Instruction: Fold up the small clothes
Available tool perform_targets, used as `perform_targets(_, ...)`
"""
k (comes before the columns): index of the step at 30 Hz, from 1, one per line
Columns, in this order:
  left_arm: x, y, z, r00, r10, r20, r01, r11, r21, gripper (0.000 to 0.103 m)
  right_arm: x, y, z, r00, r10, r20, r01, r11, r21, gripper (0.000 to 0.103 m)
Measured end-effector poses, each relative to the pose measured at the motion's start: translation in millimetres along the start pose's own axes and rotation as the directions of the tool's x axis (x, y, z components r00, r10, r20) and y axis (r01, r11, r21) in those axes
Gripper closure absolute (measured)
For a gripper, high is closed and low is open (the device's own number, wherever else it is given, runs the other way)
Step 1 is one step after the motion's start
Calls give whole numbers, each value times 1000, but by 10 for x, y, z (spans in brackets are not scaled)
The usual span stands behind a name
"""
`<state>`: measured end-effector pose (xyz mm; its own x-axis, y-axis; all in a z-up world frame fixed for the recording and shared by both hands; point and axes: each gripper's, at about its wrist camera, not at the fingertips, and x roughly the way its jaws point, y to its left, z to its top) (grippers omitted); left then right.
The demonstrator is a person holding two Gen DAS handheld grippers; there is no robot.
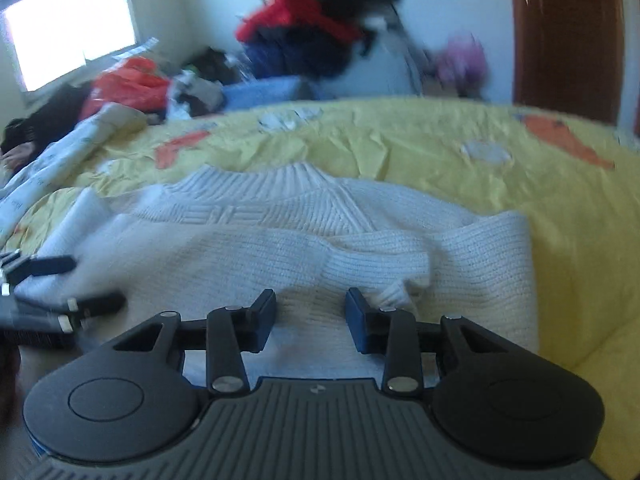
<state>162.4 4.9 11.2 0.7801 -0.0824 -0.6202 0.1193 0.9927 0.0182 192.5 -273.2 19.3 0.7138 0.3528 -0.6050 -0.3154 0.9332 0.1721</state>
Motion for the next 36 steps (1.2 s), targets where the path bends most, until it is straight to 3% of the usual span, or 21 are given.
perform_targets(3,3,-12,-36,1000,-2,10,2,1000,1,0,-37,-17,-128,998,14,60,-14,1000,-15,61)
perform_targets(8,52,-45,19,1000,10,7,-10,1000,6,0,-39,28,-93,998,-15,58,18,999,-46,61)
perform_targets(11,-189,-103,0,998,58,24,-58,998,16,0,-216,127,-63,997,-70,44,72,997,-34,55)
perform_targets(14,-583,-63,-119,998,-43,55,45,998,-36,0,-508,222,-194,997,-14,80,17,999,-36,48)
perform_targets(17,-679,-57,-245,996,-91,14,92,994,-54,0,-491,218,-369,999,-42,17,42,998,-44,43)
perform_targets(20,-518,-37,-363,996,-62,-60,58,996,-63,0,-468,148,-506,998,-34,52,36,999,-36,43)
perform_targets(26,-482,-75,-424,998,-31,-57,29,999,-34,0,-434,219,-478,997,-66,36,68,996,-61,40)
perform_targets(29,-749,-104,-487,998,3,-57,-4,1000,-21,0,-705,385,-536,996,-79,28,80,996,-35,38)
perform_targets(31,-1003,-80,-612,997,-46,-62,45,999,-7,0,-928,487,-664,999,-38,18,39,997,-67,36)
perform_targets(34,-1246,-29,-904,992,-51,-119,53,999,12,0,-1145,623,-1033,995,-67,-68,58,990,-128,27)
perform_targets(36,-1393,-1,-1128,996,-28,-84,32,998,48,0,-1320,664,-1291,995,-92,-25,87,983,-161,18)
